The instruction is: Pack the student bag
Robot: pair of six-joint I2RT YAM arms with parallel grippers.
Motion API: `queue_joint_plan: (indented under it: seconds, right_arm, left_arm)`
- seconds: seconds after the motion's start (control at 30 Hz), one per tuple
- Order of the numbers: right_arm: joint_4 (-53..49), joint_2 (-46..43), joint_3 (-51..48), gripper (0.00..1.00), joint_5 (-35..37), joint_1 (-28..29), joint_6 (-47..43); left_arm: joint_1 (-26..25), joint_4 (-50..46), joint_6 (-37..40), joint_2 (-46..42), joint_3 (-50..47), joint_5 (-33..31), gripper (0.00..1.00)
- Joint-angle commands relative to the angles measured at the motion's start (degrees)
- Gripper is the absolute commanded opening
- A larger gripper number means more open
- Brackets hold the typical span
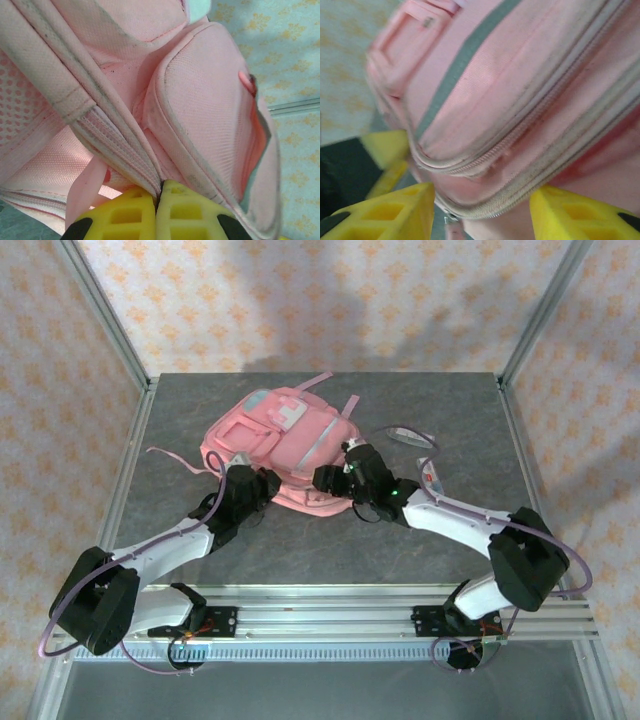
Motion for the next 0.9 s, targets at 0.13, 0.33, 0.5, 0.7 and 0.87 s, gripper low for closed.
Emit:
queue_joint_plan:
  seconds: [0.13, 0.33, 0.5, 0.7, 0.87]
  right_arm:
    - [-19.11, -5.3, 4.45, 0.55, 12.9, 0.8, -1.21]
    - [-20.28, -5.41, 5.87, 0.53, 13.39, 5.92, -3.61]
    - [-16.53, -3.72, 6.04, 0.52, 11.6, 7.19, -5.53]
    - [-13.96, 0.15, 8.14, 0.5, 9.95, 7.28, -7.43]
    - [-12.9, 3.09, 9.31, 0.46, 8.91, 7.29, -8.08]
  left_arm:
    - [-0.63, 8.42, -1.87, -0.93, 0.34, 1.89, 0.0]
    - [-1.05, 8.69, -1.87, -0.33, 0.85, 2.15, 0.0]
    - [-1.11, 8.6, -1.96, -0.33, 0.61, 2.13, 0.0]
    - [-1.17, 8.29, -1.96, -0.85, 0.61, 2.06, 0.0]
    - [-1.32, 8.34, -2.05, -0.85, 0.61, 2.01, 0.0]
